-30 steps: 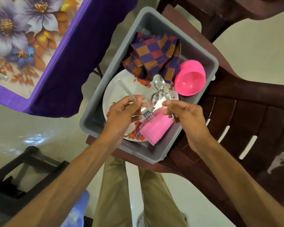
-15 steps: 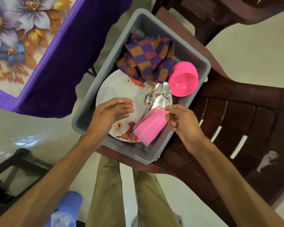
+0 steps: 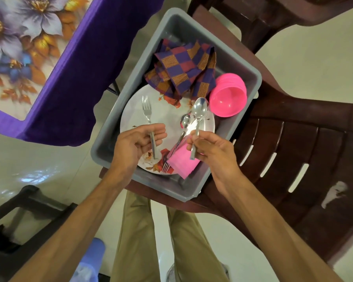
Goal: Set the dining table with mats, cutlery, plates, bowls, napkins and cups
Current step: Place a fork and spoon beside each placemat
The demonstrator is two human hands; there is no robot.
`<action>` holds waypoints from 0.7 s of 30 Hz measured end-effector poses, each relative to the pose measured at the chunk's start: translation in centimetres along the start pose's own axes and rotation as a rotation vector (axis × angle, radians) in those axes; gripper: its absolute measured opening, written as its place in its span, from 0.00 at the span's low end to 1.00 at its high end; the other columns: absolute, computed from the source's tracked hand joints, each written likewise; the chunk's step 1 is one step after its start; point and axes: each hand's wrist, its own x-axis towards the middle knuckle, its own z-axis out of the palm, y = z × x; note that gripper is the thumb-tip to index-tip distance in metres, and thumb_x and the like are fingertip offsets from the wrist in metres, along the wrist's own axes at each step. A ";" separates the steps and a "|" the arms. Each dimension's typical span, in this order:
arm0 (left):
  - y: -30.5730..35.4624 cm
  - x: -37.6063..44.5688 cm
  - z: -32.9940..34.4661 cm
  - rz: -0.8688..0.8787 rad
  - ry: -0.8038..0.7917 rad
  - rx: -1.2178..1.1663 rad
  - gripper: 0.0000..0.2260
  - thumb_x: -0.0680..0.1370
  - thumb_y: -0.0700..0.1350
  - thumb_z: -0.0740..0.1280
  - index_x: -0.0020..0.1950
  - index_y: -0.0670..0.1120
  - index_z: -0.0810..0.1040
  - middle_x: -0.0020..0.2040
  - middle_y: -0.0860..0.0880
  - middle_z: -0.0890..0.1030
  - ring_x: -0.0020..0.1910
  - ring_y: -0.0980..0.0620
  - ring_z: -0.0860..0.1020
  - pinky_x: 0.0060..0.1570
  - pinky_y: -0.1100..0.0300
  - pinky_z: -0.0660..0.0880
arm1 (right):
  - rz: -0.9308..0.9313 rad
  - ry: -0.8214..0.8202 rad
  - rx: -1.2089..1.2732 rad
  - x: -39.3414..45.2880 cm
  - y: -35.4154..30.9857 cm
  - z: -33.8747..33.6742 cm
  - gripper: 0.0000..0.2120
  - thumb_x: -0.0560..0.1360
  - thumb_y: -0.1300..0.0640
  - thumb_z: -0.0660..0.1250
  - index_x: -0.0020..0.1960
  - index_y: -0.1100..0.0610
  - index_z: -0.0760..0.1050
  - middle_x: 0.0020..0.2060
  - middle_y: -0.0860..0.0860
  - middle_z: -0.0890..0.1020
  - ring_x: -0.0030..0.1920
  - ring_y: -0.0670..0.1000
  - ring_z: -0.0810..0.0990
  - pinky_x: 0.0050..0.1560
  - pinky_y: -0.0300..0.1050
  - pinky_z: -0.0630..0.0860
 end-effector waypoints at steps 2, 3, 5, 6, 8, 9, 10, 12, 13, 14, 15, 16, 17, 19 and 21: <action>0.4 -0.2 0.1 -0.057 0.032 0.018 0.16 0.84 0.40 0.58 0.60 0.39 0.85 0.56 0.44 0.87 0.58 0.46 0.86 0.66 0.48 0.78 | 0.005 -0.030 -0.001 -0.6 0.4 0.9 0.08 0.78 0.64 0.72 0.57 0.64 0.84 0.52 0.57 0.88 0.51 0.55 0.87 0.46 0.41 0.83; 0.5 -0.3 0.3 -0.075 0.045 0.054 0.13 0.84 0.44 0.63 0.60 0.42 0.86 0.55 0.46 0.88 0.57 0.48 0.86 0.64 0.50 0.79 | 0.015 -0.045 -0.014 -0.9 0.7 1.6 0.08 0.78 0.64 0.73 0.56 0.63 0.84 0.51 0.56 0.88 0.51 0.56 0.88 0.45 0.41 0.83; 0.5 -0.7 0.5 -0.075 0.053 0.128 0.11 0.81 0.50 0.71 0.59 0.46 0.87 0.53 0.48 0.88 0.55 0.51 0.86 0.61 0.53 0.80 | 0.021 -0.081 -0.033 -1.3 1.3 3.1 0.06 0.78 0.62 0.73 0.54 0.63 0.84 0.48 0.58 0.88 0.50 0.60 0.87 0.47 0.47 0.86; 0.4 -0.9 0.5 -0.074 0.047 0.138 0.12 0.80 0.50 0.72 0.58 0.46 0.88 0.52 0.48 0.89 0.55 0.50 0.86 0.60 0.53 0.80 | 0.013 -0.096 -0.039 -1.3 1.5 3.9 0.07 0.78 0.62 0.73 0.54 0.63 0.84 0.47 0.60 0.88 0.50 0.63 0.87 0.50 0.52 0.86; 0.3 -1.2 0.6 -0.085 0.040 0.125 0.11 0.79 0.49 0.73 0.57 0.45 0.88 0.51 0.46 0.89 0.54 0.49 0.87 0.58 0.54 0.82 | -0.007 -0.095 -0.061 -1.2 1.8 5.1 0.07 0.78 0.61 0.74 0.54 0.62 0.84 0.46 0.59 0.88 0.50 0.64 0.86 0.54 0.60 0.84; 0.3 -1.2 0.4 -0.091 0.046 0.114 0.11 0.79 0.49 0.73 0.57 0.45 0.88 0.51 0.46 0.88 0.54 0.49 0.87 0.55 0.56 0.82 | -0.018 -0.091 -0.077 -1.1 1.9 5.5 0.06 0.78 0.61 0.74 0.53 0.62 0.84 0.45 0.58 0.88 0.50 0.64 0.86 0.54 0.62 0.84; 0.3 -1.1 0.3 -0.095 0.052 0.102 0.10 0.80 0.48 0.72 0.57 0.45 0.88 0.52 0.46 0.88 0.53 0.49 0.87 0.52 0.59 0.82 | -0.028 -0.089 -0.094 -1.1 2.1 5.8 0.05 0.78 0.60 0.74 0.52 0.61 0.85 0.44 0.58 0.88 0.49 0.64 0.86 0.54 0.64 0.83; 0.5 -1.0 0.0 -0.096 0.057 0.091 0.10 0.80 0.47 0.72 0.58 0.44 0.88 0.52 0.46 0.88 0.51 0.50 0.86 0.49 0.62 0.82 | -0.048 -0.113 -0.128 -0.9 2.1 6.0 0.04 0.78 0.59 0.75 0.51 0.59 0.85 0.42 0.58 0.87 0.48 0.67 0.85 0.52 0.66 0.83; 0.5 -0.9 0.0 -0.095 0.067 0.091 0.10 0.80 0.47 0.72 0.57 0.44 0.88 0.52 0.46 0.88 0.52 0.49 0.87 0.51 0.61 0.83 | -0.064 -0.142 -0.156 -0.7 2.0 5.9 0.05 0.78 0.57 0.74 0.50 0.59 0.85 0.42 0.58 0.87 0.47 0.68 0.85 0.51 0.66 0.83; 0.6 -0.9 -0.1 -0.093 0.084 0.094 0.10 0.80 0.47 0.73 0.56 0.45 0.88 0.52 0.46 0.88 0.53 0.48 0.87 0.54 0.58 0.83 | -0.095 -0.168 -0.218 -0.4 1.8 5.5 0.05 0.79 0.56 0.74 0.50 0.58 0.86 0.42 0.57 0.88 0.45 0.65 0.86 0.51 0.63 0.84; 0.5 -0.7 -0.1 -0.092 0.108 0.096 0.09 0.79 0.48 0.73 0.55 0.46 0.89 0.51 0.45 0.88 0.53 0.47 0.86 0.57 0.56 0.82 | -0.152 -0.171 -0.327 0.1 1.6 4.8 0.06 0.80 0.55 0.73 0.50 0.56 0.86 0.43 0.53 0.88 0.44 0.59 0.87 0.51 0.57 0.85; 0.5 -0.6 -0.2 -0.088 0.132 0.098 0.08 0.79 0.50 0.74 0.52 0.47 0.89 0.50 0.43 0.88 0.52 0.46 0.86 0.58 0.54 0.81 | -0.240 -0.130 -0.480 1.0 1.4 3.8 0.06 0.80 0.55 0.71 0.52 0.55 0.86 0.45 0.49 0.88 0.44 0.52 0.87 0.50 0.51 0.85; 0.5 -0.4 -0.2 -0.084 0.152 0.097 0.08 0.79 0.51 0.74 0.51 0.48 0.90 0.49 0.41 0.88 0.50 0.46 0.84 0.58 0.52 0.80 | -0.343 -0.046 -0.646 2.2 1.2 2.6 0.07 0.81 0.56 0.70 0.53 0.54 0.86 0.47 0.47 0.88 0.44 0.47 0.86 0.50 0.47 0.84; 0.5 -0.2 -0.5 -0.076 0.188 0.093 0.09 0.79 0.52 0.74 0.50 0.48 0.90 0.49 0.42 0.88 0.48 0.50 0.83 0.58 0.52 0.80 | -0.502 0.146 -0.954 4.9 0.7 -0.2 0.09 0.80 0.59 0.68 0.58 0.53 0.84 0.53 0.48 0.87 0.44 0.48 0.85 0.49 0.50 0.83; 0.7 0.1 -0.6 -0.074 0.213 0.100 0.10 0.78 0.52 0.75 0.52 0.47 0.89 0.49 0.47 0.89 0.46 0.56 0.84 0.59 0.55 0.80 | -0.517 0.224 -1.238 7.6 0.5 -2.8 0.15 0.79 0.61 0.67 0.64 0.52 0.81 0.60 0.53 0.83 0.49 0.56 0.84 0.47 0.54 0.82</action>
